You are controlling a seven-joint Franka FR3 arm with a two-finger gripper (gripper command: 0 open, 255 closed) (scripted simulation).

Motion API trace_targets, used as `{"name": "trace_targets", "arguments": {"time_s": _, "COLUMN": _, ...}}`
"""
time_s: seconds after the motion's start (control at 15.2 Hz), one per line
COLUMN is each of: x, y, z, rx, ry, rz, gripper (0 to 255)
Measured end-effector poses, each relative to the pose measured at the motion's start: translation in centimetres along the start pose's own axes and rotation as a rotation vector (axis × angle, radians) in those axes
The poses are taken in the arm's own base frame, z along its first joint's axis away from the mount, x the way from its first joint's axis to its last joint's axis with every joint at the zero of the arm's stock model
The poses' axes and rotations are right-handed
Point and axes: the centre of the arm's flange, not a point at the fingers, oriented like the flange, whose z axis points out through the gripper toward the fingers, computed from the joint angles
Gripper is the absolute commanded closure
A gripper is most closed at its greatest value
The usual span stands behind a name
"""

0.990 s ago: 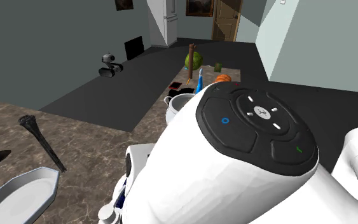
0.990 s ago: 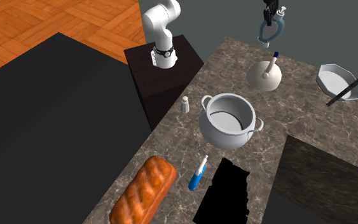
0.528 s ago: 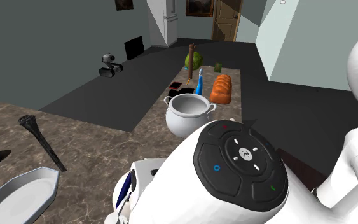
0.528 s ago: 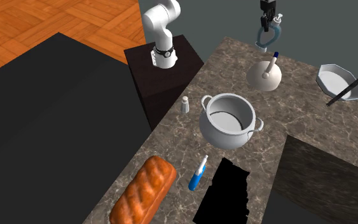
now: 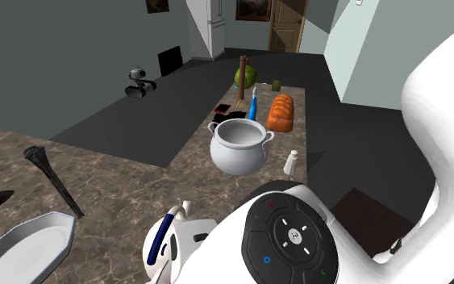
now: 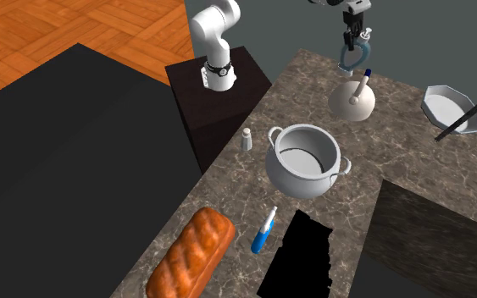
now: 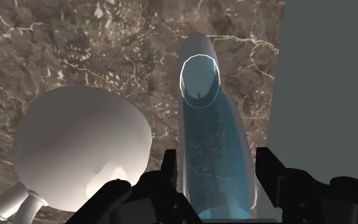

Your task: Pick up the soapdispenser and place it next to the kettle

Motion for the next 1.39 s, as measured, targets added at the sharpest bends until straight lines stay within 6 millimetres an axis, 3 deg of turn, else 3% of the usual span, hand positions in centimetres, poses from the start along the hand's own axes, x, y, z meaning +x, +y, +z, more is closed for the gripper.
{"name": "trace_targets", "arguments": {"time_s": 0.53, "x": -0.6, "y": 0.2, "z": 1.3, "rx": 0.000, "ry": 0.000, "rz": 0.000, "gripper": 255}}
{"name": "trace_targets", "arguments": {"time_s": 0.59, "x": -0.6, "y": 0.2, "z": 1.3, "rx": 0.000, "ry": 0.000, "rz": 0.000, "gripper": 0}}
{"name": "trace_targets", "arguments": {"time_s": 0.99, "x": -0.6, "y": 0.1, "z": 1.3, "rx": 0.001, "ry": 0.001, "rz": 0.000, "gripper": 0}}
{"name": "trace_targets", "arguments": {"time_s": 1.25, "x": -0.5, "y": -0.1, "z": -2.6, "rx": -0.001, "ry": 0.003, "rz": -0.002, "gripper": 0}}
{"name": "trace_targets", "arguments": {"time_s": 1.39, "x": -0.6, "y": 0.0, "z": -3.4, "rx": 0.000, "ry": 0.002, "rz": -0.001, "gripper": 0}}
